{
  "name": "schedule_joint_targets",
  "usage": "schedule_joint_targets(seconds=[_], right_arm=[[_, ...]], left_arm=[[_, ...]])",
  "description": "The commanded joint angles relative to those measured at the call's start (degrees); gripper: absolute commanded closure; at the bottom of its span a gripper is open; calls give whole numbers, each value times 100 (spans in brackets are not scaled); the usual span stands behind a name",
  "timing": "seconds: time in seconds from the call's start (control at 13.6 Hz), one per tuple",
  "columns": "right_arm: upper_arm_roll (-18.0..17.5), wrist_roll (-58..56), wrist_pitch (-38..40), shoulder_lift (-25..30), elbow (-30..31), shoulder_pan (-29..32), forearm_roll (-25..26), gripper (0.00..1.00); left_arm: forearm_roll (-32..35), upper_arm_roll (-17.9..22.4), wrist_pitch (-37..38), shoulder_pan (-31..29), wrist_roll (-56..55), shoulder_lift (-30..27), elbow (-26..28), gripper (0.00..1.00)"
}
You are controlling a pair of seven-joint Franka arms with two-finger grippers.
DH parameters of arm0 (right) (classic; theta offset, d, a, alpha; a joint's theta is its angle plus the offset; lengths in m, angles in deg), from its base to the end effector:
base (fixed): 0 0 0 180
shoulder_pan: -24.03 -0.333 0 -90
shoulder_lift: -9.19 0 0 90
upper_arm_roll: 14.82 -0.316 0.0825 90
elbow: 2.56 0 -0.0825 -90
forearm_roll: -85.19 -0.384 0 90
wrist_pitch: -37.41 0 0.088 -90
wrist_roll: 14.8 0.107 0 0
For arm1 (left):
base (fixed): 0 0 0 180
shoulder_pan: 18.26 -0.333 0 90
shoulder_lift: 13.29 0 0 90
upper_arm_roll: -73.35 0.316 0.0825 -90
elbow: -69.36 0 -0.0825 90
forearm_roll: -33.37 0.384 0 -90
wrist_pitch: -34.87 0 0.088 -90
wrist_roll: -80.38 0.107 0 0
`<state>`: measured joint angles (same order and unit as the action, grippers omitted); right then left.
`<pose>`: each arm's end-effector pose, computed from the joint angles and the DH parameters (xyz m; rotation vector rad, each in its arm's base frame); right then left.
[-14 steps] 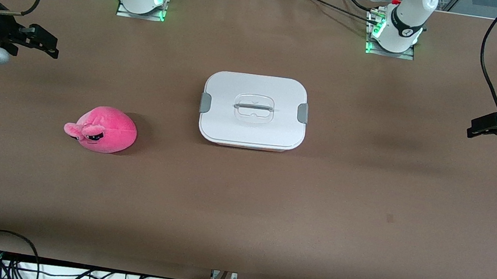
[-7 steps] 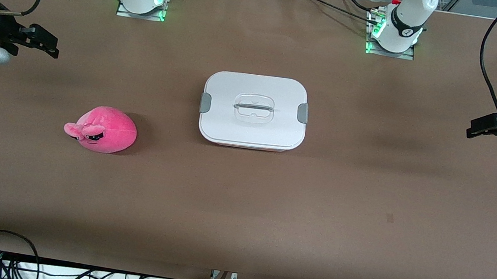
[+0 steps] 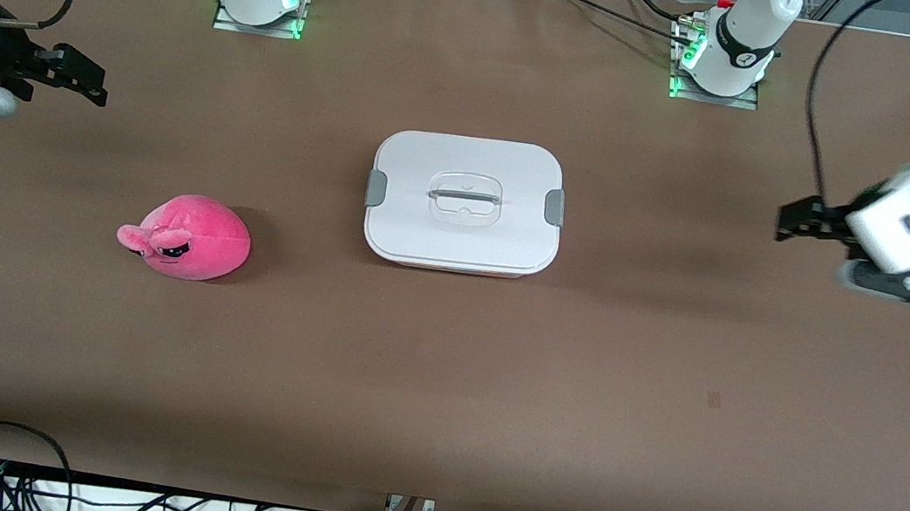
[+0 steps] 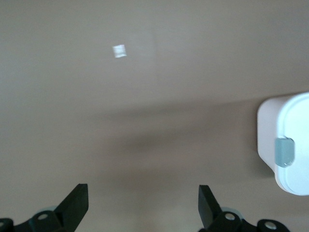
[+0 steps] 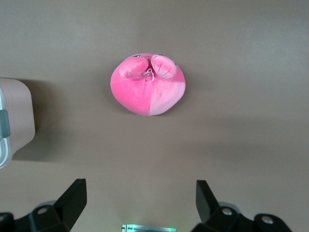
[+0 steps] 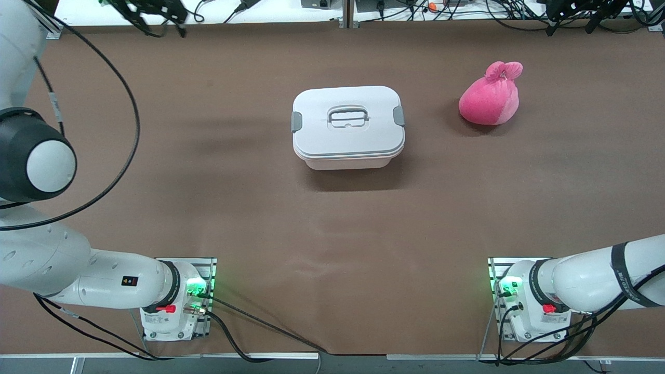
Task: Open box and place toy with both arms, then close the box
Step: 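Reach the left gripper to the lid handle while the right gripper reaches the toy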
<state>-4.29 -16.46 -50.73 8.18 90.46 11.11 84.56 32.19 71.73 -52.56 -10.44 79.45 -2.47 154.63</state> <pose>0.5528 0.0251 0.5875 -3.1284 -0.1101 0.1606 0.5935 -0.0995 0.5502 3.1118 -0.2304 -0.2388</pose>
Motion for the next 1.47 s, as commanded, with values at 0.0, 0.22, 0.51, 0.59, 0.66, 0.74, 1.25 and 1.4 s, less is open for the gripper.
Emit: schedule_joint_targets(seconds=[0.0,0.22,0.51,0.59,0.66,0.74,1.25,1.4], right_arm=[[-7,43,95,4,-65,-9,-8,0],[-7,43,78,-22,-47,-9,-16,0],[-16,-36,-220,-153,330,-9,-34,0],[-16,-36,-473,-241,470,-9,-51,0],[-16,-45,-780,-312,645,-9,-78,0],[-16,-45,-1079,-339,821,-9,-130,0],[-16,-45,-2716,-786,1623,-9,-516,0],[-24,-54,-3076,-988,1710,-17,-561,0]], left_arm=[[30,47,42,797,31,375,-475,0],[-74,12,24,1554,223,596,-618,0],[-497,-41,-386,2380,1119,938,-609,0],[-505,-41,-746,2547,1390,1035,-574,0],[-514,-41,-1071,2662,1759,1210,-582,0],[-488,-41,-1362,2863,2032,1351,-582,0],[593,-32,-2603,3805,2491,2151,-495,0],[943,-32,-2621,3928,2518,2327,-529,0]])
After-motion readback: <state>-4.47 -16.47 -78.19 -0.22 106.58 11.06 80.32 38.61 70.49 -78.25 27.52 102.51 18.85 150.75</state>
